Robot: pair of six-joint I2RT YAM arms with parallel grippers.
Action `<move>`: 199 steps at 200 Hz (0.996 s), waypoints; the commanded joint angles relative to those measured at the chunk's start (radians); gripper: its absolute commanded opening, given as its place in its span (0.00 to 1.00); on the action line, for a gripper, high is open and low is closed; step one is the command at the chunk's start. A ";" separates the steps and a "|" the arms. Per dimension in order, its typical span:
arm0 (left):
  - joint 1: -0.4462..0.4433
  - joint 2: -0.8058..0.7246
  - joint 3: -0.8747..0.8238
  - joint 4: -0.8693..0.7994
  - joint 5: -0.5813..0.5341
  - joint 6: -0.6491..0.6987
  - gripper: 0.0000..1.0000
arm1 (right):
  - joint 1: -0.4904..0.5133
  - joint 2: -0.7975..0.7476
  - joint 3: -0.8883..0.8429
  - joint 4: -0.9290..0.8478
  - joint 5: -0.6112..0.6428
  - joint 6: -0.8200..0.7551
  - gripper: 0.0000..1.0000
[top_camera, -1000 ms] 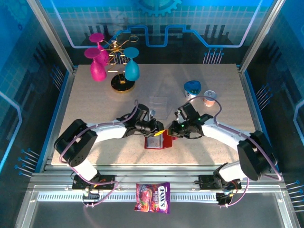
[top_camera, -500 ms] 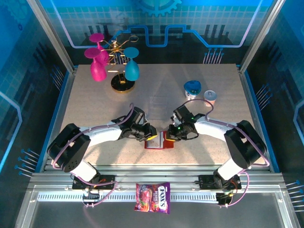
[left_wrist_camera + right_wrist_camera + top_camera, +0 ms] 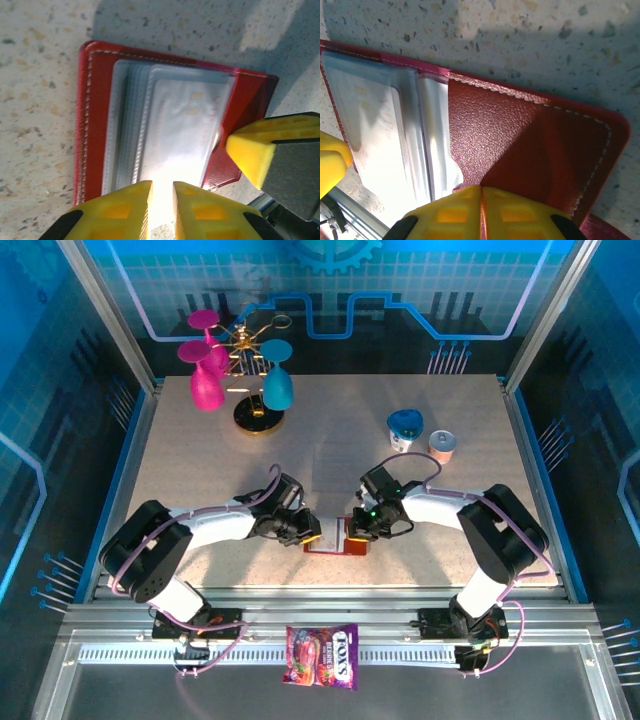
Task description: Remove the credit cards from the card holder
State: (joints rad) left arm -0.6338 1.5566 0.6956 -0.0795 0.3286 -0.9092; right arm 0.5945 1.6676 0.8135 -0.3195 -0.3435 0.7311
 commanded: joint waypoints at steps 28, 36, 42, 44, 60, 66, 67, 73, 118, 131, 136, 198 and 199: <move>0.012 0.006 -0.035 0.001 -0.023 0.013 0.18 | 0.016 0.046 -0.022 -0.010 0.036 -0.020 0.12; 0.014 0.001 -0.040 0.001 -0.025 0.010 0.18 | 0.016 0.044 -0.019 -0.012 0.036 -0.021 0.13; 0.016 -0.002 -0.043 0.005 -0.027 0.008 0.18 | 0.016 0.043 -0.016 -0.013 0.033 -0.021 0.14; 0.018 -0.004 -0.044 0.006 -0.028 0.007 0.18 | 0.016 0.042 -0.015 -0.012 0.032 -0.022 0.15; 0.021 -0.016 -0.050 0.014 -0.028 0.001 0.18 | 0.016 0.030 -0.005 -0.013 0.019 -0.024 0.16; 0.020 -0.020 -0.051 0.019 -0.027 -0.002 0.18 | 0.016 0.024 -0.003 -0.015 0.018 -0.024 0.16; 0.020 -0.021 -0.051 0.020 -0.027 -0.002 0.18 | 0.016 0.024 -0.002 -0.015 0.018 -0.025 0.16; 0.022 -0.026 -0.052 0.028 -0.025 -0.004 0.18 | 0.017 0.015 0.004 -0.016 0.018 -0.024 0.16; 0.025 -0.092 -0.076 0.108 -0.030 -0.015 0.18 | 0.016 -0.037 0.028 -0.013 0.002 -0.009 0.18; 0.026 -0.112 -0.074 0.116 -0.031 -0.008 0.18 | 0.016 -0.057 0.025 -0.002 -0.007 0.007 0.20; 0.025 -0.120 -0.073 0.119 -0.028 -0.004 0.19 | 0.016 -0.063 0.023 0.003 -0.012 0.014 0.21; 0.030 -0.105 -0.042 0.159 0.023 0.000 0.19 | 0.018 -0.134 -0.048 0.166 -0.076 0.150 0.29; 0.029 -0.103 -0.042 0.159 0.024 0.000 0.19 | 0.018 -0.135 -0.050 0.168 -0.077 0.153 0.29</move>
State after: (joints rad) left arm -0.6140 1.4338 0.6289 0.0509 0.3157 -0.9150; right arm 0.5976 1.5688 0.8074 -0.2451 -0.3779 0.8062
